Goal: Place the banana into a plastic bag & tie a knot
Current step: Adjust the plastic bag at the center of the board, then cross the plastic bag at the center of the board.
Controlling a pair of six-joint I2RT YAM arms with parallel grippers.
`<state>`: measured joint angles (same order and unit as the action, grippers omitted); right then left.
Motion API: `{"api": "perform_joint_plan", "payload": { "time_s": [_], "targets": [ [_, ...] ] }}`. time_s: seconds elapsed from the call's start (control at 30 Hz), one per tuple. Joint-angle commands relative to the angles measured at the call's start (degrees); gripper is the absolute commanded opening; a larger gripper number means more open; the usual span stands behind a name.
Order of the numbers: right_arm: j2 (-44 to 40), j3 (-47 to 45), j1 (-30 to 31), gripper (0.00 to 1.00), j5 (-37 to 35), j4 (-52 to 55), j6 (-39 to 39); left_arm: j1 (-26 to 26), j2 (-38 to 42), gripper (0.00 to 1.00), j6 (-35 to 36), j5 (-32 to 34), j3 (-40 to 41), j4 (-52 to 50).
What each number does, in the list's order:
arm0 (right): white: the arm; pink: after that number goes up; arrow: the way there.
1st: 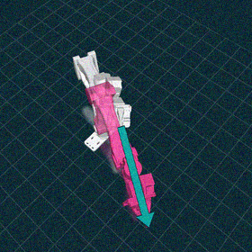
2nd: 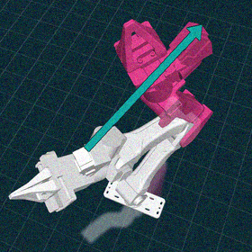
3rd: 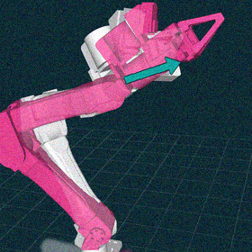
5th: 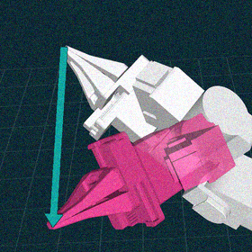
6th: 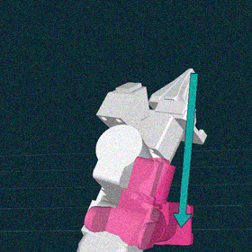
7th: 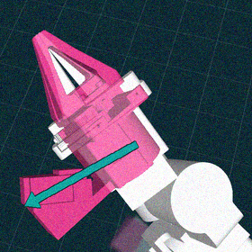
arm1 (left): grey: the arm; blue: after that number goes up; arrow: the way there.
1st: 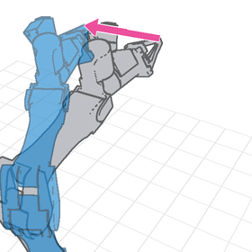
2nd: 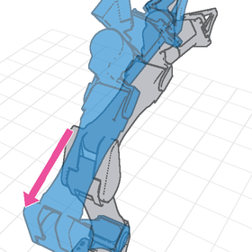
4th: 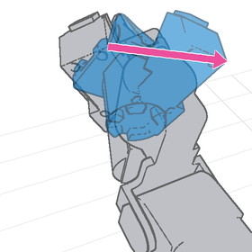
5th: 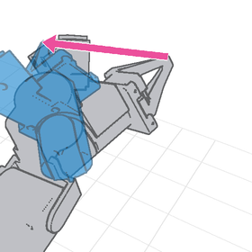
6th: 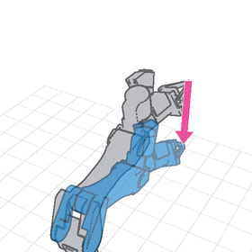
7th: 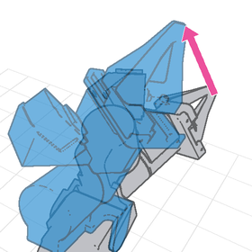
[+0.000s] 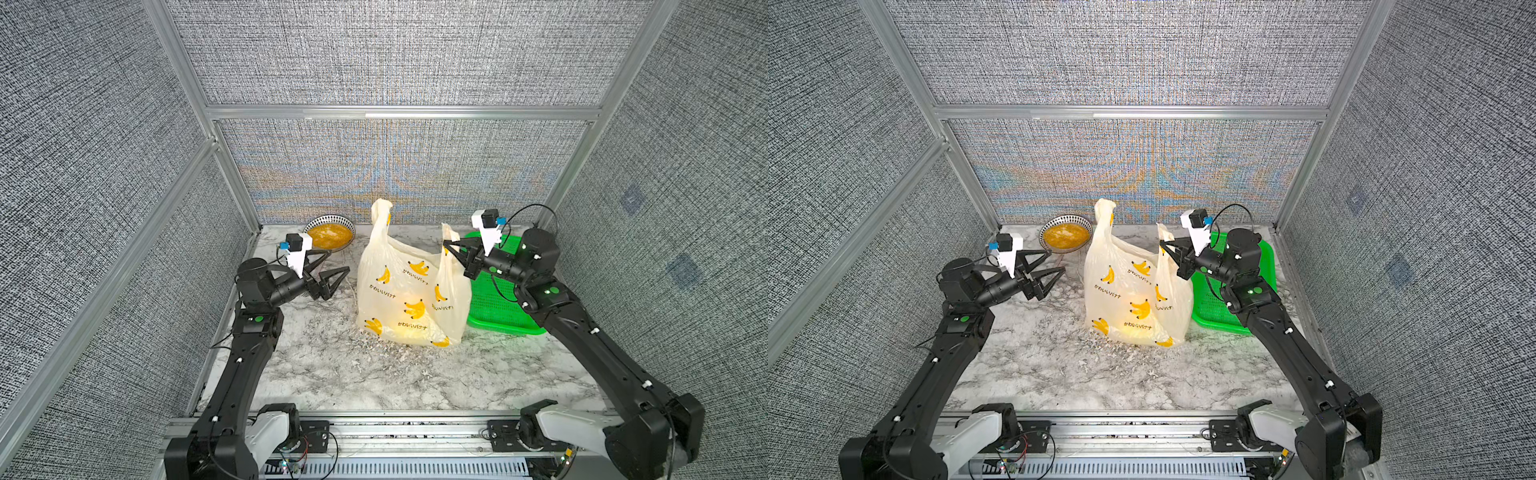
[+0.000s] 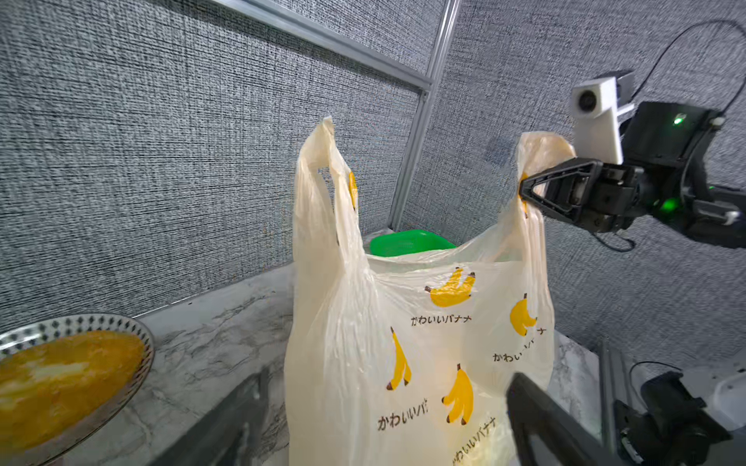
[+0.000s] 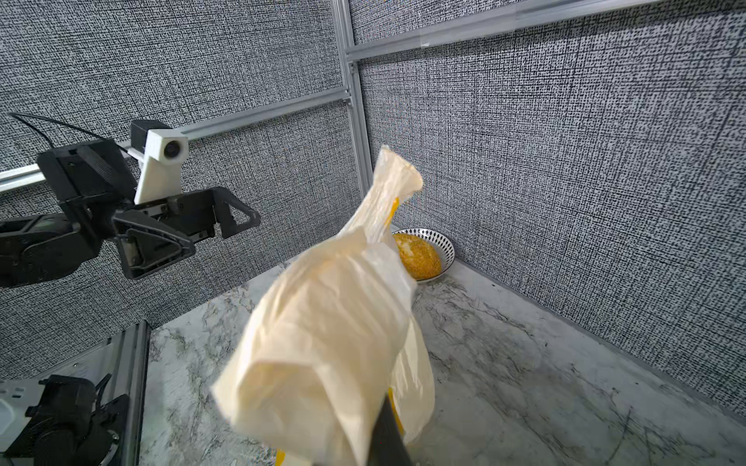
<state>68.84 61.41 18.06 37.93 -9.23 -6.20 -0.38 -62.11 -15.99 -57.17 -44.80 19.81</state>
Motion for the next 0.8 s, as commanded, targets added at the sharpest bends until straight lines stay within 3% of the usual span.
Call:
{"api": "perform_joint_plan", "payload": {
  "time_s": [0.0, 0.1, 0.27, 0.5, 0.63, 0.77],
  "targets": [
    [-0.1, 0.5, 0.0, 0.00, 1.6, 0.6, -0.5, 0.0, -4.8, 1.00, -6.2, -4.5, -3.5, 7.5],
    [-0.1, 0.5, 0.0, 0.00, 2.0, 0.5, -0.8, -1.1, -9.0, 1.00, -6.7, -1.4, -7.2, 5.8],
    [0.2, 0.3, 0.0, 0.00, 3.6, -0.3, -1.8, -6.0, -13.1, 1.00, 2.2, 4.0, -8.9, 6.1],
    [0.6, 0.4, 0.0, 0.00, 4.4, -0.4, -2.4, -7.7, -31.6, 0.99, 6.1, -3.9, -26.3, 1.7],
    [1.0, 0.6, 0.0, 0.00, 4.6, -0.3, -2.7, -8.8, -43.8, 0.99, 1.9, -11.5, -39.1, 1.2],
    [1.3, 1.1, 0.0, 0.00, 4.3, 0.6, -2.3, -11.9, -50.6, 0.99, -0.4, -16.8, -46.6, 1.3]
  ]
}}
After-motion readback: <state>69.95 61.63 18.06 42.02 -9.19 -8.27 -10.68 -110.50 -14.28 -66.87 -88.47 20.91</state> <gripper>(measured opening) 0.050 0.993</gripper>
